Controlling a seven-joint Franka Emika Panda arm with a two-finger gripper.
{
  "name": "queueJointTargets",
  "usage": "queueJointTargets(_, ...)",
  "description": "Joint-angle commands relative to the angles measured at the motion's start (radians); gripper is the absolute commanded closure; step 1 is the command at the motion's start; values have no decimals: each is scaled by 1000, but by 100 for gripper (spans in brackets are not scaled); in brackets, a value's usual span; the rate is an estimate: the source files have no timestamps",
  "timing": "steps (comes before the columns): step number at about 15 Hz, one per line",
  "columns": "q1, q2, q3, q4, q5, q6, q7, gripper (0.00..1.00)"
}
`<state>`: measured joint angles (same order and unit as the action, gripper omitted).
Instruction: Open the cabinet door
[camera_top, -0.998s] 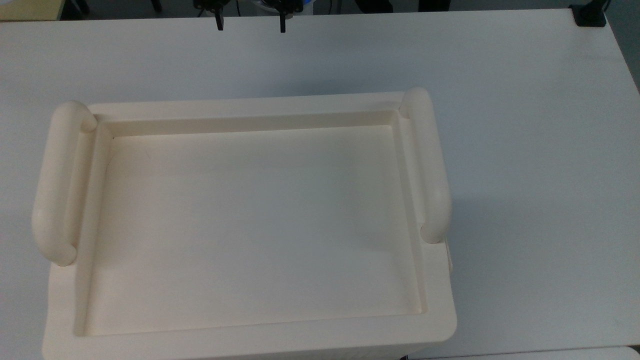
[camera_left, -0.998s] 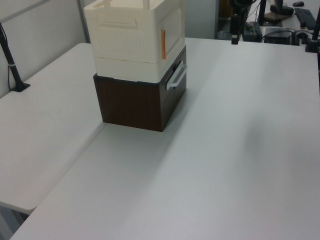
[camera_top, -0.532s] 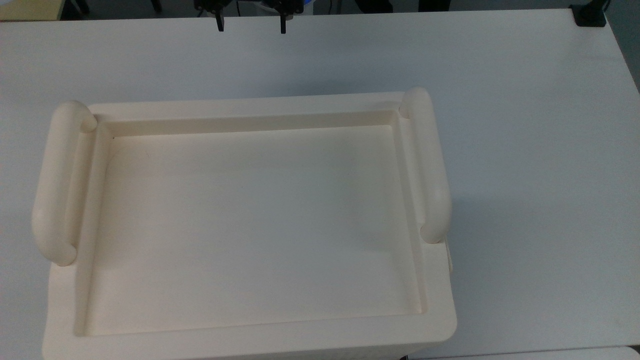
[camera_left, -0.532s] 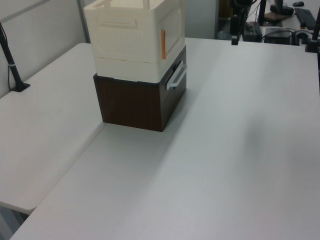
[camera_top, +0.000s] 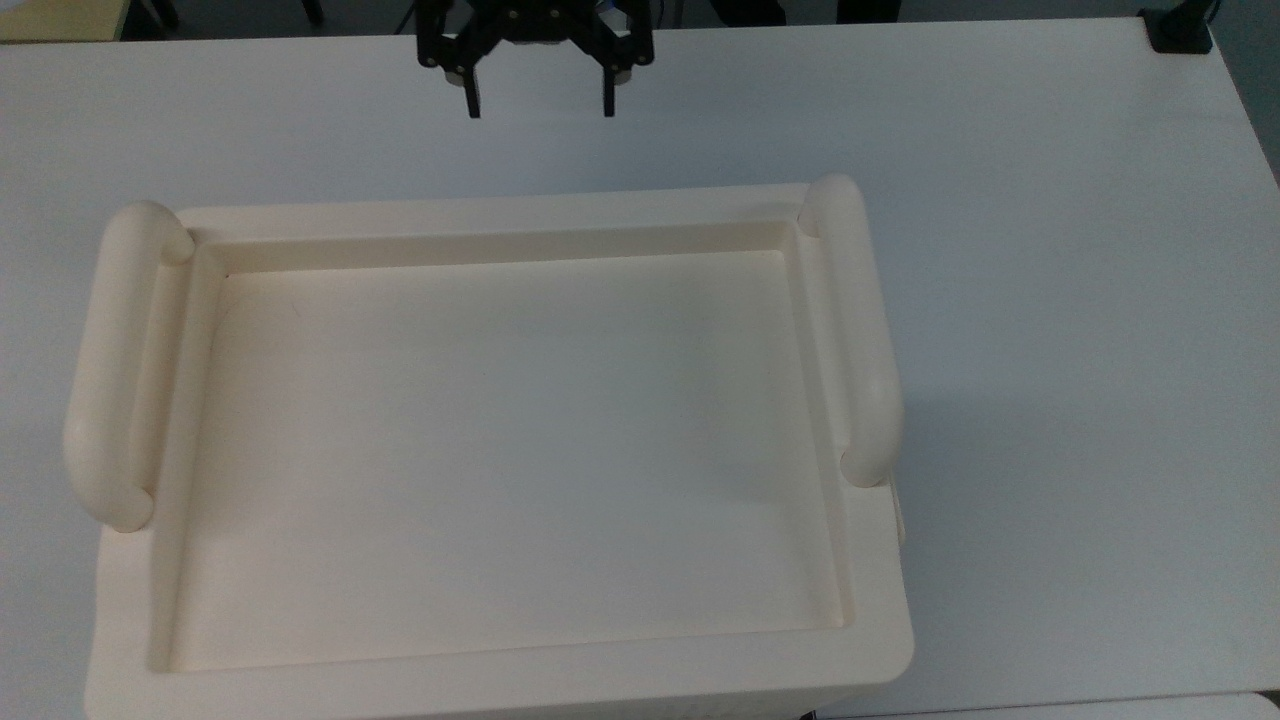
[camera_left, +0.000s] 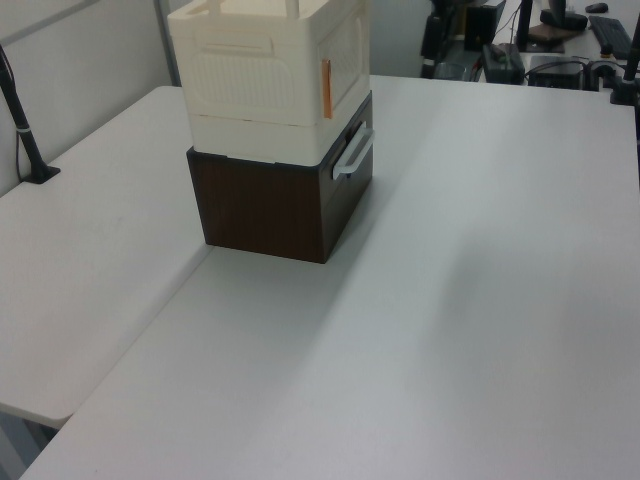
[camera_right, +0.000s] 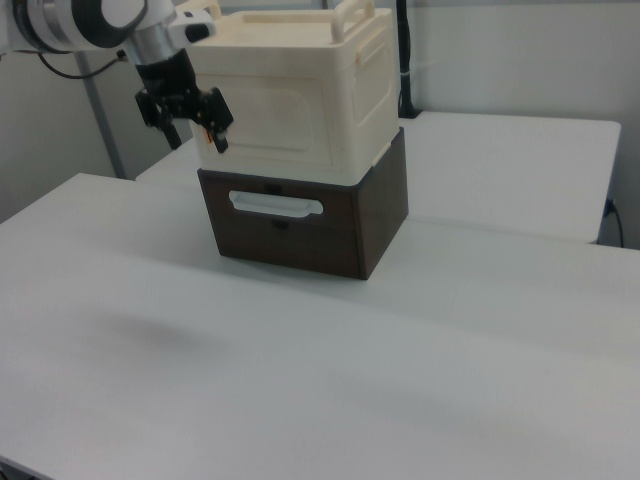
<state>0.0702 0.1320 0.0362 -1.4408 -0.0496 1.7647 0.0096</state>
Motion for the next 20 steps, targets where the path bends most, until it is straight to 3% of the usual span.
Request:
queueJointTargets(1, 62, 52, -1, 31, -21, 178, 35, 0)
queueJointTargets(7, 71, 86, -1, 30, -23, 452, 115, 0)
queueJointTargets(12, 108, 101, 1, 28, -98, 467, 121, 0)
queueJointTargets(20, 122, 143, 1, 30, -145, 539, 145, 28)
